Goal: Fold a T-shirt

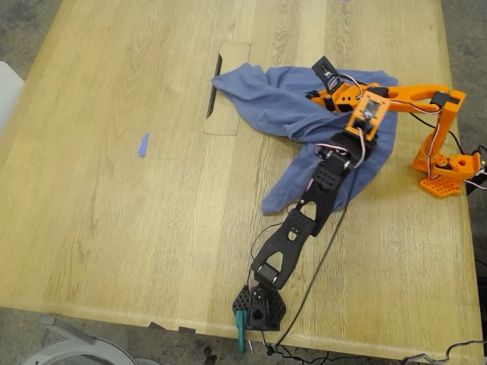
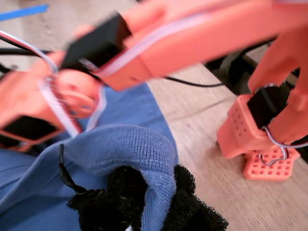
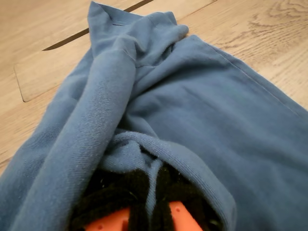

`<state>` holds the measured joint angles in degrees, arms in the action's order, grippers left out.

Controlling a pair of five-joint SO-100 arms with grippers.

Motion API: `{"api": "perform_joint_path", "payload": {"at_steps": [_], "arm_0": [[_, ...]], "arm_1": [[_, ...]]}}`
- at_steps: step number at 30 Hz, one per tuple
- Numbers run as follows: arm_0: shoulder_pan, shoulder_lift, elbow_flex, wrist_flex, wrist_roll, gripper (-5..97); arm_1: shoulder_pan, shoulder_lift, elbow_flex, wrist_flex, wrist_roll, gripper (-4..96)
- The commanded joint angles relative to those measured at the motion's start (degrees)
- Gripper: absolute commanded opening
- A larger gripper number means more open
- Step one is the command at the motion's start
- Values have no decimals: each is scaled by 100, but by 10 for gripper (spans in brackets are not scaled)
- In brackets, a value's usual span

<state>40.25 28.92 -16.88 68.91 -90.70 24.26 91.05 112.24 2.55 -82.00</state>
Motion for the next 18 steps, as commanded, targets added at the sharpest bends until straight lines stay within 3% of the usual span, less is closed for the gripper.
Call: {"api": "perform_joint_path", "payload": {"at_steps": [1,18], "arm_0": [[457,-70,-229,-756,0,-1],[62,-1811,-229,-1266,44,2]], "arm_1": [[88,536,97,-149,35,-1],[325,1274,984,-185,44,-1]]}}
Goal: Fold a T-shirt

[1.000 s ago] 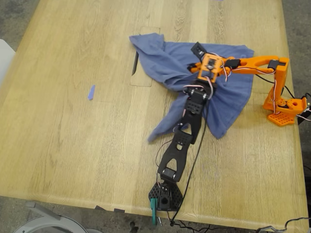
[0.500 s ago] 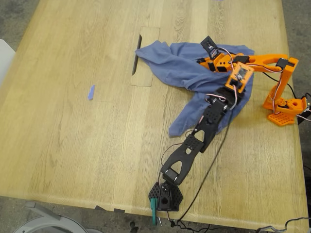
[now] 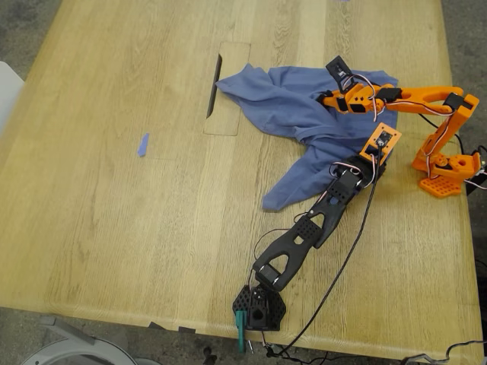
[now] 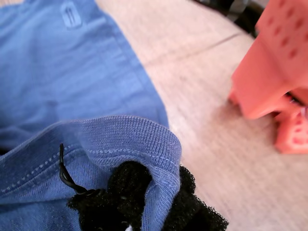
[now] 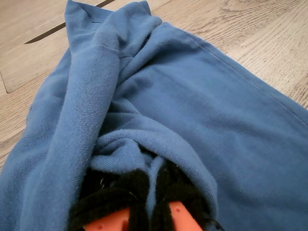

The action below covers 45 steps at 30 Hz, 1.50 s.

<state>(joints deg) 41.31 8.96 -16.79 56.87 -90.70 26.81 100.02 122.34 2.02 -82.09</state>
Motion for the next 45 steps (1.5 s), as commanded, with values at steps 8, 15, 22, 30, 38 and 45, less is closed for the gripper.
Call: {"api": "perform_joint_path", "payload": {"at_steps": [8,15,22,30,38,45], "arm_0": [[-123,44,-237,-35,316,253],[-79,264,-237,-44,642,463],[88,606,-229,501,756,548],[545,527,-220,1617,826,589],[141,35,-202,1468,1362,538],[-264,-387,-202,703,1767,411]], "arm_1": [[44,483,141,-176,53,-1],[97,598,264,-123,53,-1],[70,686,299,-44,44,-1],[35,782,316,44,26,-1],[-18,844,483,-62,18,-1],[-88,861,545,-123,9,-1]]}}
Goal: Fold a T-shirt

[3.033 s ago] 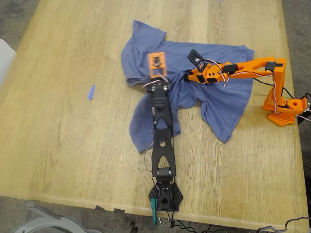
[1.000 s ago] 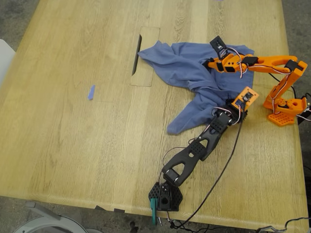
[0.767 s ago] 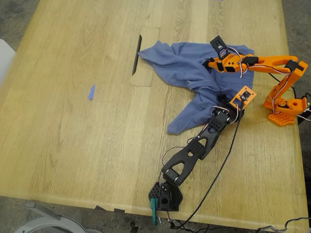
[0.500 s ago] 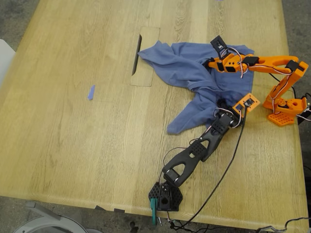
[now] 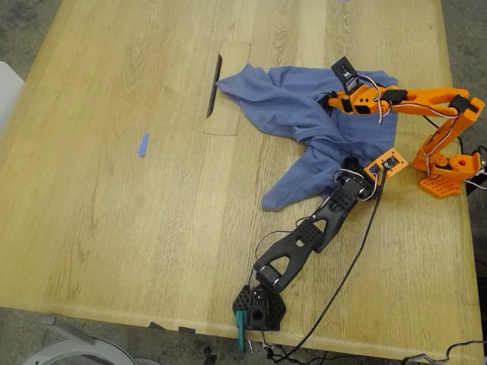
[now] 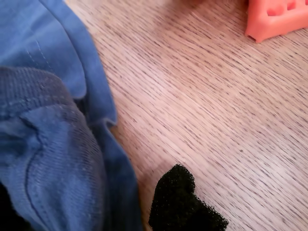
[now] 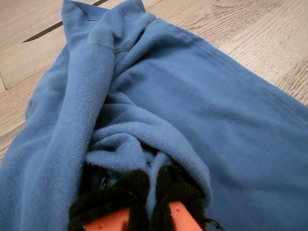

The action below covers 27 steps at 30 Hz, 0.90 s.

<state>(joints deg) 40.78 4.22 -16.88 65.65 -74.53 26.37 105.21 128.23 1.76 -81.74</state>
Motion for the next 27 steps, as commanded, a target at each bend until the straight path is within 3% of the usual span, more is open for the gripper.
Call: {"api": "perform_joint_path", "payload": {"at_steps": [1,19,27], "arm_0": [[-255,53,-193,-202,193,389],[-1230,-167,-193,-141,606,15],[-1819,809,-193,633,615,0]], "arm_1": [[-35,343,-53,-97,-26,-1],[-105,536,0,0,-53,-1],[-62,1072,255,-35,-62,-1]]}}
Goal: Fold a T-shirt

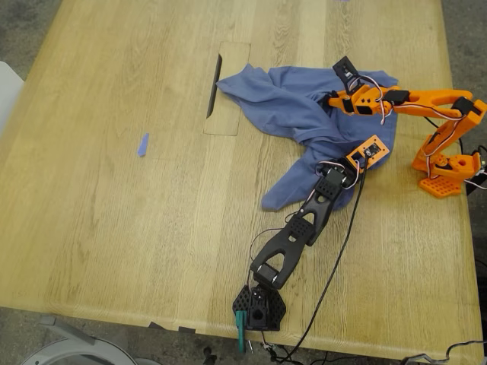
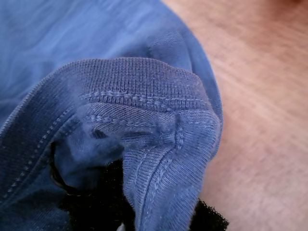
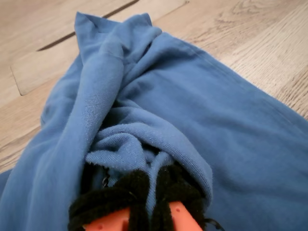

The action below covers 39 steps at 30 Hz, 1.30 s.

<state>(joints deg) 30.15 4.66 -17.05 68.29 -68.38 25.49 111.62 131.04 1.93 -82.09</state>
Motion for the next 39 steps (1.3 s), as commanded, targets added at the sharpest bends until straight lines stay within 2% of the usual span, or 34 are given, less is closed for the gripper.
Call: {"api": "perform_joint_path", "payload": {"at_steps": [1,8,25,39], "arm_0": [[-826,923,-176,510,0,0],[-1222,1986,-185,1239,-26,0],[-1714,4271,-202,1951,-53,0],[-1811,5423,-202,1986,-62,0]], "arm_1": [[18,545,26,-35,-26,-1],[-123,1494,571,70,-26,-1],[-343,3129,905,-79,-123,-2],[-149,3647,580,-501,-229,-2]]}}
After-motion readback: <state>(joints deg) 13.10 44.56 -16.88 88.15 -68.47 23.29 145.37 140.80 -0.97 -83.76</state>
